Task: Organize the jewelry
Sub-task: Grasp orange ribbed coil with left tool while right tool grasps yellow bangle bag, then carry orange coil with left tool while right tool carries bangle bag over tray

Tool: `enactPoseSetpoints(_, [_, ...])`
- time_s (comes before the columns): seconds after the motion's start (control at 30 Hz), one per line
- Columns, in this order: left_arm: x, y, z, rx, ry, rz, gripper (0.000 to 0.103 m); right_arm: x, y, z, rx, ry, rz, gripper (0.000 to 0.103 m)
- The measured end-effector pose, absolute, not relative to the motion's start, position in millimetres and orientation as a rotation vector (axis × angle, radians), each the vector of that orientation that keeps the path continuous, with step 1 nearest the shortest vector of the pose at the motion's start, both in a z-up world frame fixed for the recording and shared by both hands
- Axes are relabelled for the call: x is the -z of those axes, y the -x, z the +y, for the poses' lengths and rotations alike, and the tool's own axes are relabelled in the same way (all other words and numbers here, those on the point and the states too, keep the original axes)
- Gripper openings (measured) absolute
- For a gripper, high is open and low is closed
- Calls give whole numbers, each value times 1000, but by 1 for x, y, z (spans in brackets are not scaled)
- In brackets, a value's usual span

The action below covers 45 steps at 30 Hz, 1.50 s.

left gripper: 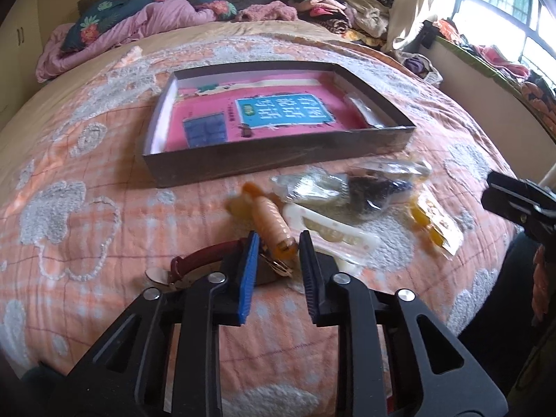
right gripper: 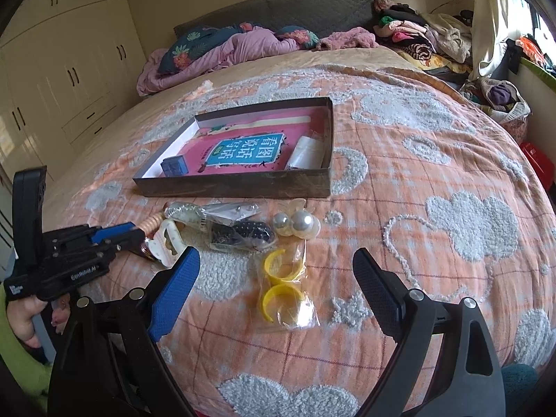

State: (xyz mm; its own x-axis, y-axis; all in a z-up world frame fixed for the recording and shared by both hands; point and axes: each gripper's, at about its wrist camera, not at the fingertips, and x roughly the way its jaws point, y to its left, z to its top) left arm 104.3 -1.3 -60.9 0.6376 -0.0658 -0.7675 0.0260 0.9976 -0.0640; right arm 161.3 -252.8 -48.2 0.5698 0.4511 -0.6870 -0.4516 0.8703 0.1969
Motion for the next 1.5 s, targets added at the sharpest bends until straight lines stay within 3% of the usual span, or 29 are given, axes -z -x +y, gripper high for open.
enactPoseSetpoints(0.23, [62, -122, 14, 33, 76, 908, 16, 83, -174, -239, -498, 73, 892, 88])
enactPoseSetpoints(0.53, [75, -139, 13, 44, 38, 946, 16, 113, -185, -227, -460, 164, 942, 74])
enactPoseSetpoints(0.63, [78, -144, 13, 53, 32, 956, 13, 116, -185, -224, -458, 190, 934, 61])
enactPoseSetpoints(0.7, [78, -146, 13, 61, 42, 953, 12, 115, -185, -225, -467, 187, 929, 45])
enactPoseSetpoints(1.5, [2, -125, 61, 43, 198, 746, 11, 47, -157, -235, -608, 55, 756, 41])
